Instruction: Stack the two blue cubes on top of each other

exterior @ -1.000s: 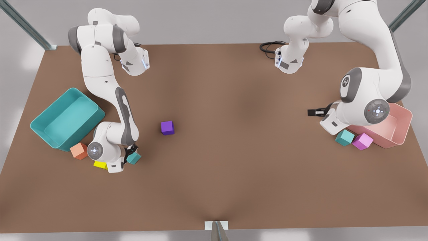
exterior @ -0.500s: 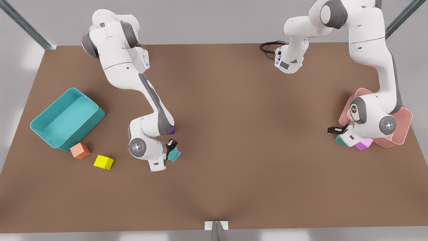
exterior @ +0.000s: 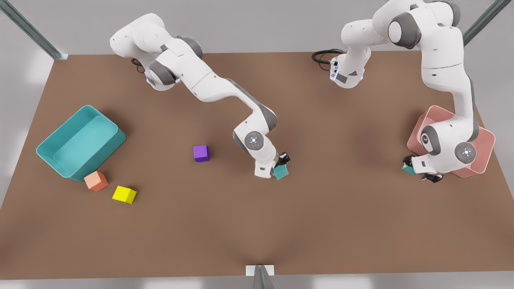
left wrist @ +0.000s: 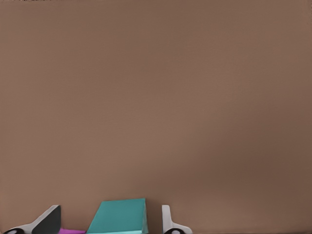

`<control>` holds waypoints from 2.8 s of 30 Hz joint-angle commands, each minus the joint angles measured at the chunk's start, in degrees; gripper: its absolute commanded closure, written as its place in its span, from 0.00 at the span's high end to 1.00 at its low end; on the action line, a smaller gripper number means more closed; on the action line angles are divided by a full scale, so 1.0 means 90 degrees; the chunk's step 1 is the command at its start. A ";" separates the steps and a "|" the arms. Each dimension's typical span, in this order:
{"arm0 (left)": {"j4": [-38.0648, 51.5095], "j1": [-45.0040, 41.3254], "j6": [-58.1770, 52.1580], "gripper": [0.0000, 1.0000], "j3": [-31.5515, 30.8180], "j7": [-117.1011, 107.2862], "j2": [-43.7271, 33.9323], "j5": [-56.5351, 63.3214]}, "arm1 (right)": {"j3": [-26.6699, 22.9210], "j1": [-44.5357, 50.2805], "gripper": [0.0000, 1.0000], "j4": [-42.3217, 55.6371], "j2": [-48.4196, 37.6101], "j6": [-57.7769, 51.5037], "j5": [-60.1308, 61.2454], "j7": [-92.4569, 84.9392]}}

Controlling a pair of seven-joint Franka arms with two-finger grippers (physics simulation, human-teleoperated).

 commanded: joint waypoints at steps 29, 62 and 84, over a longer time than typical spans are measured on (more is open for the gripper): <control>0.0013 0.0241 -0.0305 1.00 0.0167 -0.1678 0.0292 0.0061 | 0.0252 0.0227 1.00 0.0418 0.0667 0.1060 0.0541 0.4529; -0.0046 0.0270 -0.0286 0.93 0.0324 -0.0858 0.0673 0.0051 | 0.0603 0.0110 1.00 0.0505 0.0628 -0.0043 0.0502 0.4022; -0.0017 -0.0911 -0.0276 0.67 0.0255 -0.2371 -0.0323 -0.0213 | 0.0633 -0.0047 1.00 0.0779 0.0599 -0.1889 0.0609 0.3416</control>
